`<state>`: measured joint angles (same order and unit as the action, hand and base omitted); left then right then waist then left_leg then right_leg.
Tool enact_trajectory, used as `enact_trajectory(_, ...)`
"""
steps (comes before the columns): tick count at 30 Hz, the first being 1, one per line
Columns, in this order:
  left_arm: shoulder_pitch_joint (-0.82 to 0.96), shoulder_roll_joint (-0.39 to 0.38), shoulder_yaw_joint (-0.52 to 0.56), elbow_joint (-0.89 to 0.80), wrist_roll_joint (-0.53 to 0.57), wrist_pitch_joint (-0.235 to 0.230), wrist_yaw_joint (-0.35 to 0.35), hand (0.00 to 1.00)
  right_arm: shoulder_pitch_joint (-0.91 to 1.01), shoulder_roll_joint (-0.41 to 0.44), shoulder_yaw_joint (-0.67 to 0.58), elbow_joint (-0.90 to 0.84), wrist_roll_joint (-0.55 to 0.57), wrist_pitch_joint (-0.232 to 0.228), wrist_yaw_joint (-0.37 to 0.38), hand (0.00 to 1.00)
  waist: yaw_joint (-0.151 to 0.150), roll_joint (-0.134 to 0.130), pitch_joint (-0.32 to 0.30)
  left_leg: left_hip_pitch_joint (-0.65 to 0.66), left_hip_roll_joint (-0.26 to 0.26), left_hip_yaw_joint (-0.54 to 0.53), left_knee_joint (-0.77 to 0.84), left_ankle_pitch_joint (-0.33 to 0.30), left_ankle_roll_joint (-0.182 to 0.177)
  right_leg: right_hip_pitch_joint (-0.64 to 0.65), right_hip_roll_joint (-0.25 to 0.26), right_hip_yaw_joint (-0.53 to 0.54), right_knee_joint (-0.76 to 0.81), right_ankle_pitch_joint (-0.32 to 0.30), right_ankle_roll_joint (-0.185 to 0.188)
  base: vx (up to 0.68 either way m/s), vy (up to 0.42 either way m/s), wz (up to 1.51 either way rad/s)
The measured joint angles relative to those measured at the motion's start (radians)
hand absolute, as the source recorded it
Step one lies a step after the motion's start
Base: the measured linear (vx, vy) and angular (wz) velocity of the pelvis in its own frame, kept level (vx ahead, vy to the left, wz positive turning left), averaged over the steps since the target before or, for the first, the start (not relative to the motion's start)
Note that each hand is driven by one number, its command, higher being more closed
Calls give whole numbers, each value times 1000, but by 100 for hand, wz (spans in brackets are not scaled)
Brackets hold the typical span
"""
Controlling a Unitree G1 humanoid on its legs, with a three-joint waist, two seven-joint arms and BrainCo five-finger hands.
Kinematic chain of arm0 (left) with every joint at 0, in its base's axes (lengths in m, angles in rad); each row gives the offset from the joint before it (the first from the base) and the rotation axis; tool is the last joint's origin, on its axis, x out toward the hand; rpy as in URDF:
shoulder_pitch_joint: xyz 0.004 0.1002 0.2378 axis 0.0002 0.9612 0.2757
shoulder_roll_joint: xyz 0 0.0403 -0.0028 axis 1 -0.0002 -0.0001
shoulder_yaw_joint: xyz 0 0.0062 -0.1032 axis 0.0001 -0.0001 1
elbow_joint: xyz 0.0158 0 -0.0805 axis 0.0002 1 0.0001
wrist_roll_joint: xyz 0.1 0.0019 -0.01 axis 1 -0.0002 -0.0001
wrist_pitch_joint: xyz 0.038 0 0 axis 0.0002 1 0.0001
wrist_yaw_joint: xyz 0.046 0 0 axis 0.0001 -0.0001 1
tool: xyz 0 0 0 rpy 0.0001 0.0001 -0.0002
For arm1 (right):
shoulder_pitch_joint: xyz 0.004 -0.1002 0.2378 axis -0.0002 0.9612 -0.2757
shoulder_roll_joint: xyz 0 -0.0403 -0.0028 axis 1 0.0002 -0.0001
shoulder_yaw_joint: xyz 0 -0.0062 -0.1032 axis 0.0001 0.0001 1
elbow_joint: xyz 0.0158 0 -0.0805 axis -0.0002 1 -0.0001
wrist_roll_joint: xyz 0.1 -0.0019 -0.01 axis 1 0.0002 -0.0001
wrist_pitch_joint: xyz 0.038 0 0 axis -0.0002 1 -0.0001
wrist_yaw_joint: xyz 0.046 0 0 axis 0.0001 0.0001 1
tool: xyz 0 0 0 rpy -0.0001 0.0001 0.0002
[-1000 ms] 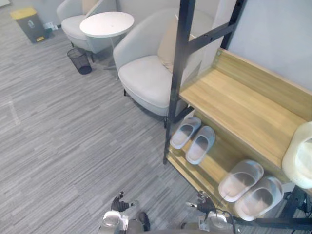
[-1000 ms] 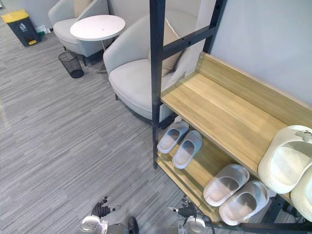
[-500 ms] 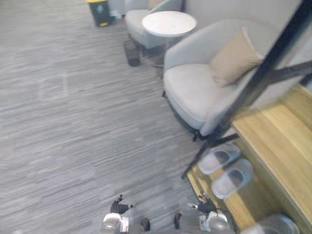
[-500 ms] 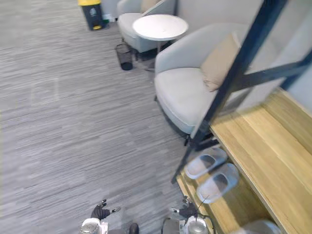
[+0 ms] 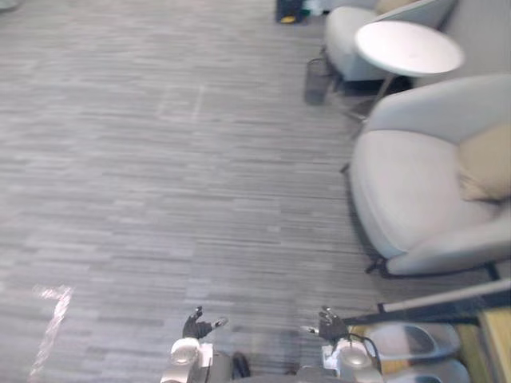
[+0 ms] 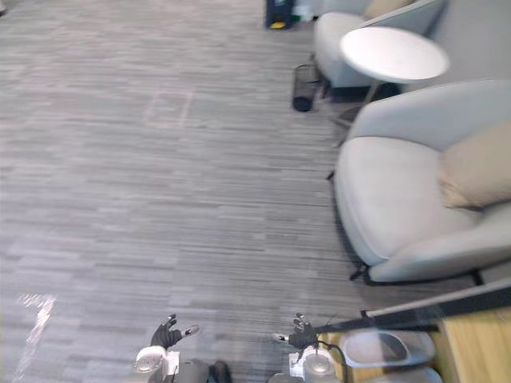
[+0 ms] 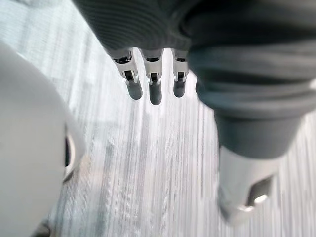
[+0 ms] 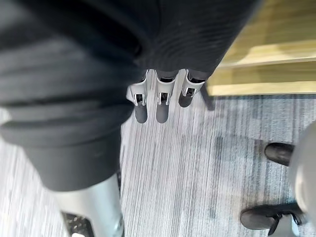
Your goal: Organize the slippers on the shoe rack
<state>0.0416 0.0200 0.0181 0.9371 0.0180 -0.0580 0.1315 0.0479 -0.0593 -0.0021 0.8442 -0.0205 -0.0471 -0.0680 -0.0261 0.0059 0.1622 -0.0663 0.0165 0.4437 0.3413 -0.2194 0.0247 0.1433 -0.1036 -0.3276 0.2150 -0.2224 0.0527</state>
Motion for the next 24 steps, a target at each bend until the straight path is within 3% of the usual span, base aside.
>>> enact_trajectory(1,11,4,0,0,0,0,0,0,5,4,-4,0,0,0,1,0,-3,3,-1,42,-7,-18,-43,0,0,-12,-8,0,96,-9,13,267,119,56)
enact_trajectory(3,15,17,-9,1,0,-1,0,0,10,24,-1,-7,-1,-1,1,0,-10,-28,6,115,-34,-48,-99,-1,1,-107,-70,10,426,8,25,228,125,68)
enact_trajectory(4,17,26,-14,2,0,-1,0,0,10,29,4,-10,-1,-2,5,0,-18,-48,7,151,-50,-79,-121,-10,15,-172,-103,29,595,67,13,206,43,87)
enact_trajectory(5,16,27,-20,4,0,0,0,0,14,28,4,-11,-2,-1,9,0,-31,-46,11,174,-52,-118,-140,-35,43,-254,-109,61,746,62,-16,302,-9,92)
enact_trajectory(7,4,29,-17,8,0,2,0,0,10,19,4,-11,-2,-1,10,0,-37,-56,23,210,-47,-173,-157,-50,37,-363,-76,138,835,-44,-28,324,-83,80)
enact_trajectory(9,9,25,1,9,-2,4,0,0,11,-3,3,-24,0,-3,9,0,-45,-26,43,254,-2,-207,-165,-50,37,-427,2,183,731,-107,-34,350,-191,63)
enact_trajectory(11,8,28,16,8,-2,2,1,0,12,-10,7,-43,0,-5,8,0,-49,-14,47,284,32,-237,-181,-50,37,-481,60,217,522,-100,-31,370,-239,57)
enact_trajectory(12,5,26,31,8,-2,-2,1,0,10,-6,9,-43,1,-11,9,0,-52,-19,44,298,38,-264,-197,-55,25,-504,76,257,368,-45,-18,377,-263,76)
enact_trajectory(13,4,27,34,9,-2,-3,0,0,15,-3,8,-44,4,-15,9,0,-64,-45,33,303,32,-289,-204,-68,-4,-502,75,292,248,81,-16,480,-321,70)
enact_trajectory(14,1,12,36,24,-1,-2,0,0,3,-8,3,-41,14,-15,9,0,-68,-8,37,316,61,-321,-216,-81,-39,-485,98,269,257,87,-53,318,-200,41)
enact_trajectory(15,4,-1,32,27,-1,-3,-4,0,0,-11,2,-44,20,-15,8,0,-60,12,25,306,78,-329,-216,-71,-56,-495,114,267,270,69,-68,485,-307,30)
enact_trajectory(16,3,-22,35,27,-1,-3,-3,0,3,-7,-6,-45,20,-12,8,0,-64,16,27,307,86,-359,-175,-51,-92,-483,100,234,314,9,-91,389,-254,29)
enact_trajectory(17,3,-28,36,25,-1,-3,-4,0,8,-7,-7,-49,21,-11,9,0,-67,18,28,296,92,-370,-128,-49,-94,-464,98,223,313,-10,-93,403,-261,67)
enact_trajectory(18,1,-36,40,23,0,-3,-6,0,22,-7,-8,-60,22,-10,8,0,-77,19,29,243,107,-382,17,-49,-99,-415,92,197,296,-33,-94,321,-185,95)
enact_trajectory(19,7,-49,55,1,0,-3,-7,0,48,-5,-4,-99,21,-9,8,0,-79,19,30,113,153,-387,341,10,-152,-325,95,163,245,-54,-103,399,-209,85)
enact_trajectory(21,33,-62,100,-76,0,-7,-5,0,72,5,16,-128,21,-5,8,0,-44,20,30,-31,243,-319,688,15,-164,-209,124,154,184,-67,-121,383,-159,9)
enact_trajectory(22,42,-61,119,-93,-1,-6,-3,0,73,22,19,-121,21,-3,8,0,-17,6,22,-92,278,-263,763,10,-159,-159,125,156,149,-78,-130,364,-102,-19)
enact_trajectory(24,55,-59,122,-115,-2,-9,-3,0,69,41,25,-119,21,-2,9,0,-14,6,11,-186,293,-192,719,-9,-124,-69,122,163,66,-85,-132,421,-80,-10)
